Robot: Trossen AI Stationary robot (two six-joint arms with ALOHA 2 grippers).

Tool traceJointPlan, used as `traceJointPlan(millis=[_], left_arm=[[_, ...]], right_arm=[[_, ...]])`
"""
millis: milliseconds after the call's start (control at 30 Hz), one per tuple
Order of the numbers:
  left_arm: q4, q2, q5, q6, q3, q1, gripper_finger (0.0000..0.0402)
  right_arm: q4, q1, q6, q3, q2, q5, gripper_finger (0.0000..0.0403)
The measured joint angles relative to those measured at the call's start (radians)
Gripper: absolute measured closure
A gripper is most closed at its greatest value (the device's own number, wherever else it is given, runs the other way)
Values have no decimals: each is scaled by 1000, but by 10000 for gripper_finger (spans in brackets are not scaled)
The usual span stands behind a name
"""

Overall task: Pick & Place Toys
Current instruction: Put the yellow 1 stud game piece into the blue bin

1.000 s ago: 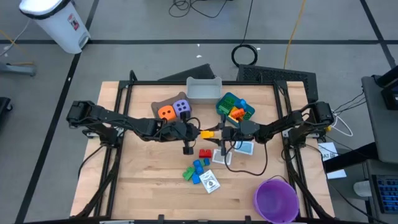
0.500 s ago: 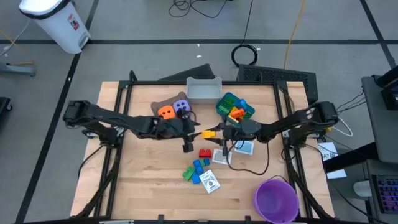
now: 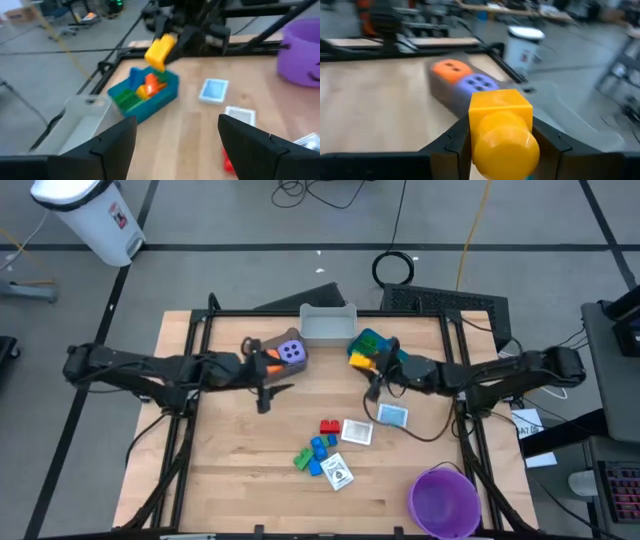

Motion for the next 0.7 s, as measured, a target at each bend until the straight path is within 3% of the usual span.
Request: traceJointPlan(millis=[267,333,400,533,700], left_arm=[[333,-177,-5,-81,-343,103,123],[392,-194,12,-87,-396,112,122],[427,-199,15,-104,-428,117,119],[446,-198,15,-114,-449,120,115],[445,-194,19,-115,-450,120,118]], right_arm=[[-103,-205,85,-6,91,-14,272],[-57,-248,105,-16,140,-77,272],[-6,-279,114,-28,192,-117,272],[59,-303,108,-33,281,-81,272],[100,-314,116,-33,348,-113,267]])
